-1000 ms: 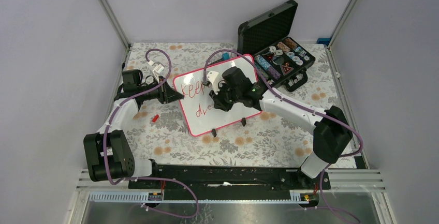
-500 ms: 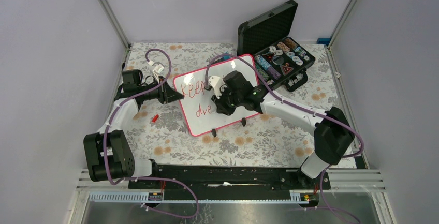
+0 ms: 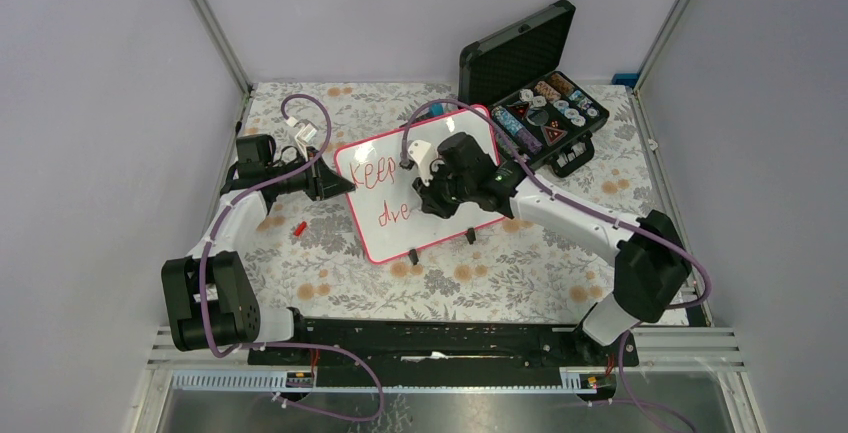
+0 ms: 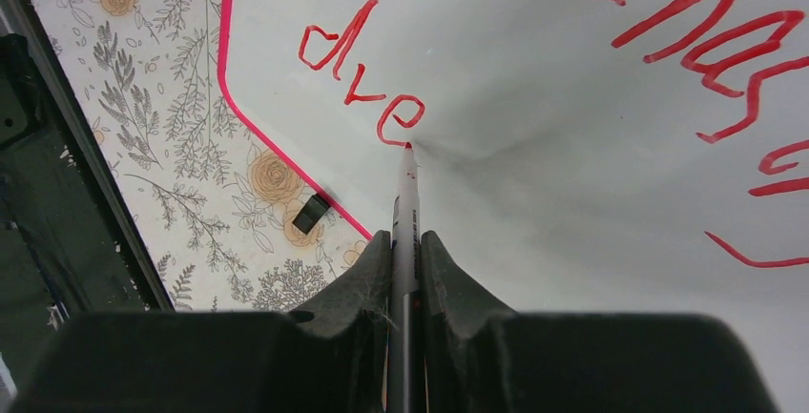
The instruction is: Write a sentence on the whiteboard
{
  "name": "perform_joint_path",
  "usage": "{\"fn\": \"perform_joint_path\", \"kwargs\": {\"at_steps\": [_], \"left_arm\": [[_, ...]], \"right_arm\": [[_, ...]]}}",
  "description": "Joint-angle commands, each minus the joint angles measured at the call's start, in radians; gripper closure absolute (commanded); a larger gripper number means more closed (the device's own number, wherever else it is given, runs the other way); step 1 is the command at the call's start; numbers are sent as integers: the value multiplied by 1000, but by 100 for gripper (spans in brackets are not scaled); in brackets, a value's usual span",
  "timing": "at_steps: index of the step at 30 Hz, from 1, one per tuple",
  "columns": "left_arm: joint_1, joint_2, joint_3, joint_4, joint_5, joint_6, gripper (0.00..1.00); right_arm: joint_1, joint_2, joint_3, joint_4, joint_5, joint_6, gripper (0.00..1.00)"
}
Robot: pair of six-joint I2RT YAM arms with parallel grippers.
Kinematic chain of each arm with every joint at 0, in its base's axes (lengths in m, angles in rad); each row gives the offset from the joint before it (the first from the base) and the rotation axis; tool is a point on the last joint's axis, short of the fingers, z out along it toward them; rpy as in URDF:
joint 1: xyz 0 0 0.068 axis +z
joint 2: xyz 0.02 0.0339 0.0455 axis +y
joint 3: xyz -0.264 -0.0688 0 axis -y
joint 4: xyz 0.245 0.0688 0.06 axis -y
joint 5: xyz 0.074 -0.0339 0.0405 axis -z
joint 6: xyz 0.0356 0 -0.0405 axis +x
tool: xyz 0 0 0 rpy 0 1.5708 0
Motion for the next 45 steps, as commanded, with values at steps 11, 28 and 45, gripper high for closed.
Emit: {"fn": "perform_joint_path", "kwargs": {"at_steps": [11, 28, 45], "left_arm": [[-13, -25, 12, 44, -12, 48, 100], [-12, -27, 10, 45, -14, 48, 100], [-12, -25, 10, 45, -12, 48, 100]], "right_arm": [[-26, -61, 6, -1, -10, 3, 100], [-40, -40, -1, 0, -2, 0, 100], [-40, -18, 4, -1, 7, 7, 100]]}}
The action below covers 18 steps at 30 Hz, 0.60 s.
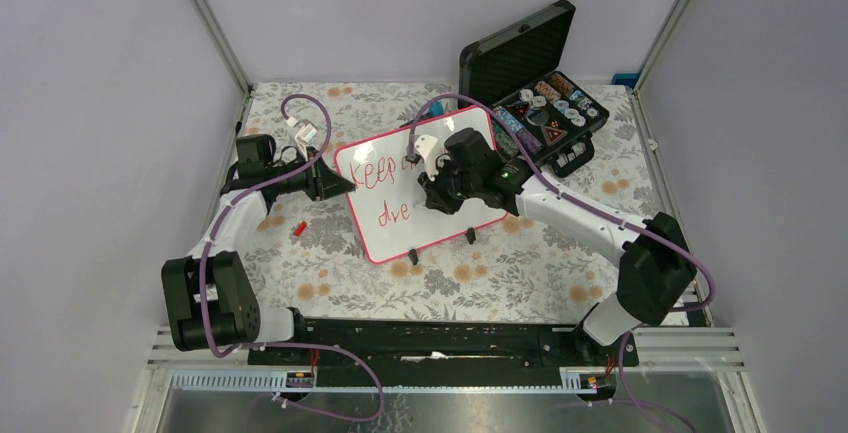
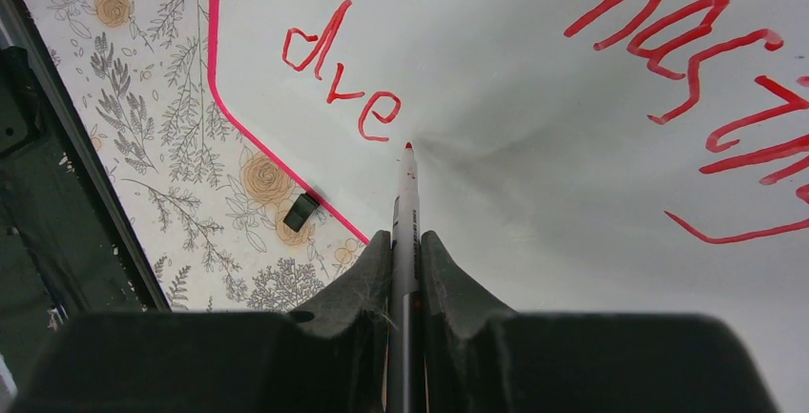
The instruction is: Write a sentence on the whiteboard
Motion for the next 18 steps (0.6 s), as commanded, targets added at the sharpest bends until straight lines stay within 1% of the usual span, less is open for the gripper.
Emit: {"fn": "perform_joint_path", "kwargs": {"at_steps": [1, 18], "left_arm": [[-13, -24, 10, 45, -13, 48, 100], [-12, -23, 14, 45, -8, 48, 100]], "right_arm": [[-8, 18, 12, -1, 28, 3, 100], [-7, 43, 59, -1, 28, 4, 100]]}}
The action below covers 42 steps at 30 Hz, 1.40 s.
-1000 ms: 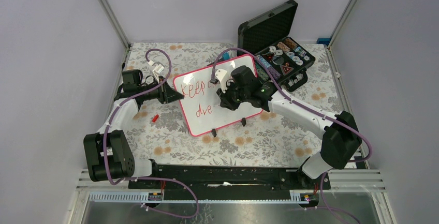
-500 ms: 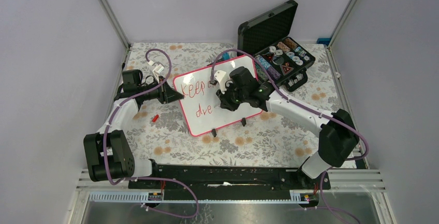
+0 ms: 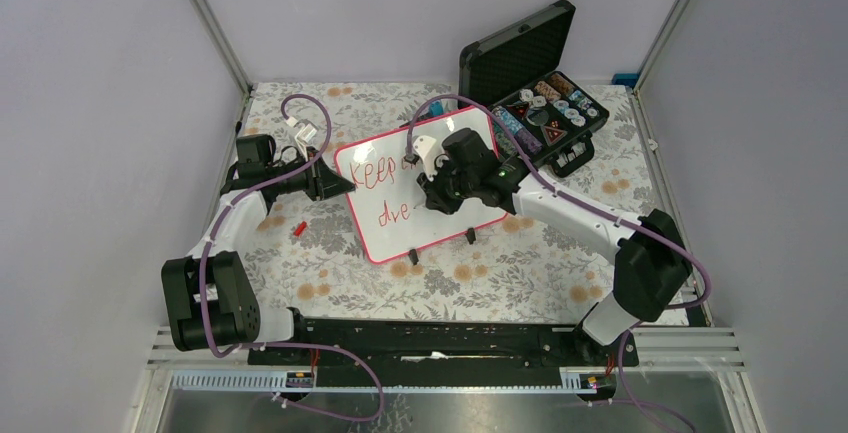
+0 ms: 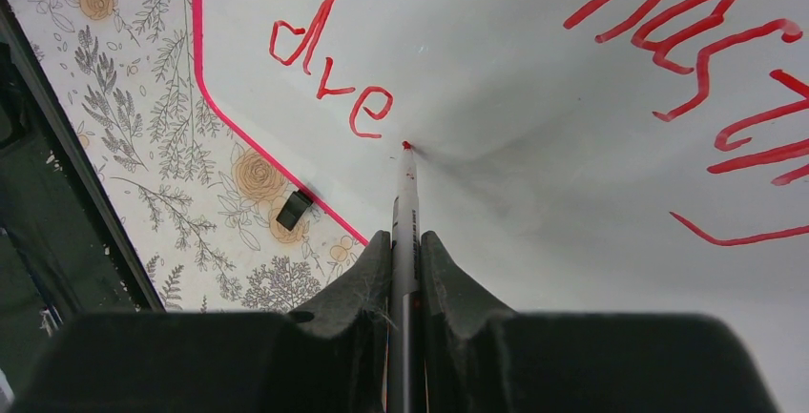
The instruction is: Write a sentence on the whiteboard
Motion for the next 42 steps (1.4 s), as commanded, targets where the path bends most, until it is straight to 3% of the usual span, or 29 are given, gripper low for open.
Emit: {"fn": "perform_joint_path", "kwargs": {"at_steps": [1, 42], "left_arm": [[-13, -22, 14, 44, -9, 48, 100], [-12, -24, 13, 45, -11, 48, 100]], "right_arm": [[-6, 19, 54, 10, 9, 3, 100], [24, -12, -7, 15, 12, -5, 100]]}}
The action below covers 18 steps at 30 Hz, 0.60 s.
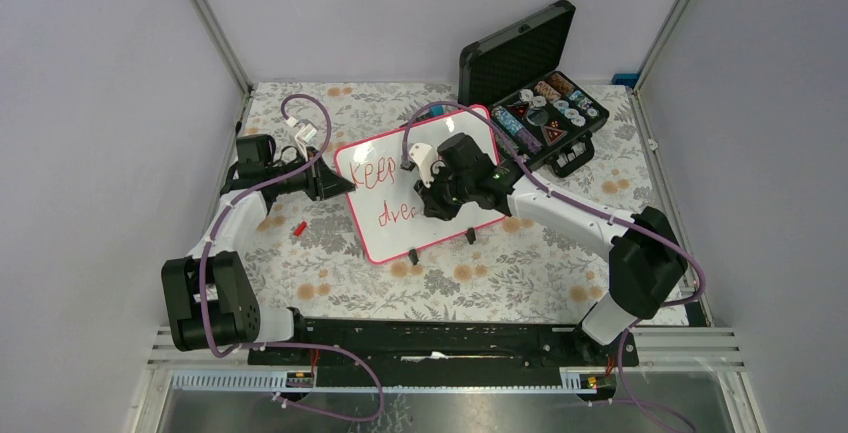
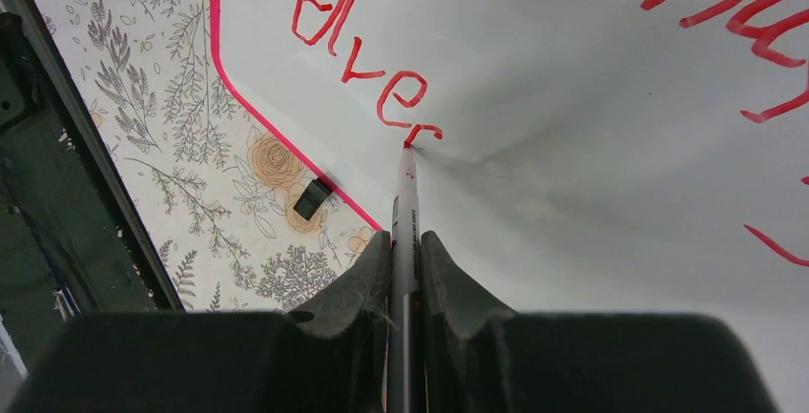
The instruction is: Write a sentence on the whiteboard
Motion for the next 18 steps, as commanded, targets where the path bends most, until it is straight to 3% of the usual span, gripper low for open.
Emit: {"fn": "perform_joint_path", "kwargs": {"at_steps": [1, 18], "left_arm": [[-13, -24, 13, 45, -12, 47, 100], [-13, -26, 13, 44, -11, 45, 100]], "right_arm": [[3, -40, -3, 32, 39, -8, 100], [-31, -52, 38, 31, 46, -9, 100]]}}
